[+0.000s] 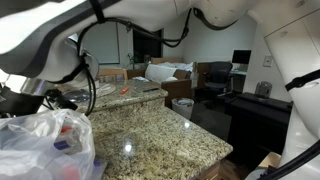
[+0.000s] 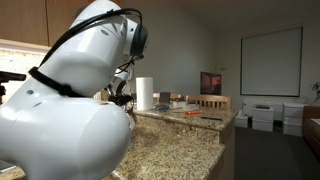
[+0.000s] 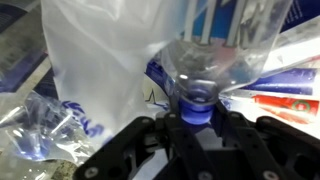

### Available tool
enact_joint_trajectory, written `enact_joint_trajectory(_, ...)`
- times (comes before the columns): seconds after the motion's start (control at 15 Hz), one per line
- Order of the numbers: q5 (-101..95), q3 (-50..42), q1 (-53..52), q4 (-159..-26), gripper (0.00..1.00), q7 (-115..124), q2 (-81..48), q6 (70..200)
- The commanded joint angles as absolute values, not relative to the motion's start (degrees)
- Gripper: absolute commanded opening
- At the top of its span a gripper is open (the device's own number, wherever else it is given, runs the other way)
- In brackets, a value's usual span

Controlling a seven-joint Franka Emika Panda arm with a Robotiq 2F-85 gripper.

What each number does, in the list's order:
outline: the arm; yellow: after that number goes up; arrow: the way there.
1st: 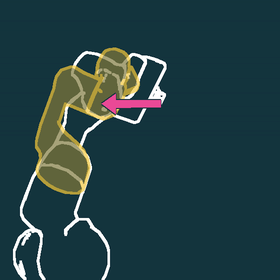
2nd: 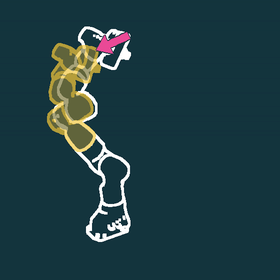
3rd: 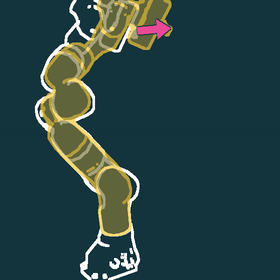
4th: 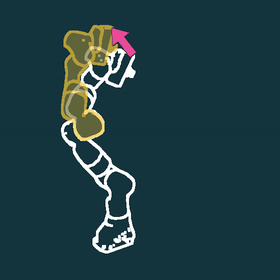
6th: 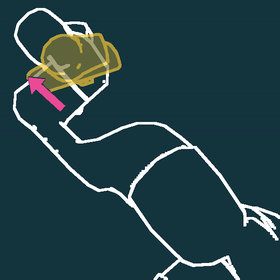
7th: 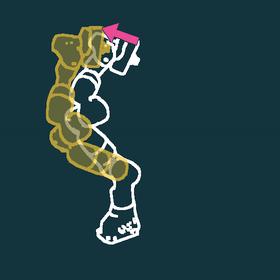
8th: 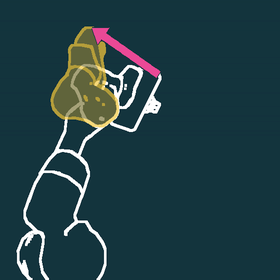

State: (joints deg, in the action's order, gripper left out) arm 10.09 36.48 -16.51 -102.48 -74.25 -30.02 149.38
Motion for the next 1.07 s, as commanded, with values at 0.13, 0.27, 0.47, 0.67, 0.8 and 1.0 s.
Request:
enact_joint_trajectory(0.13, 13.2, 42.0, -13.0, -100.6, 0.13, -80.2, -35.2, 148.4)
enact_joint_trajectory(0.27, 12.8, 42.5, -12.6, -99.1, 0.13, -80.4, -37.1, 146.0)
enact_joint_trajectory(0.47, 12.4, 42.9, -12.0, -97.4, 0.58, -81.9, -38.3, 143.1)
enact_joint_trajectory(0.67, 12.5, 43.3, -11.3, -95.9, 0.71, -84.6, -38.6, 140.2)
enact_joint_trajectory(0.8, 12.6, 43.4, -10.9, -94.9, 0.85, -86.1, -38.2, 137.4)
enact_joint_trajectory(1.0, 12.6, 42.7, -10.3, -94.1, 0.99, -87.6, -36.3, 133.3)
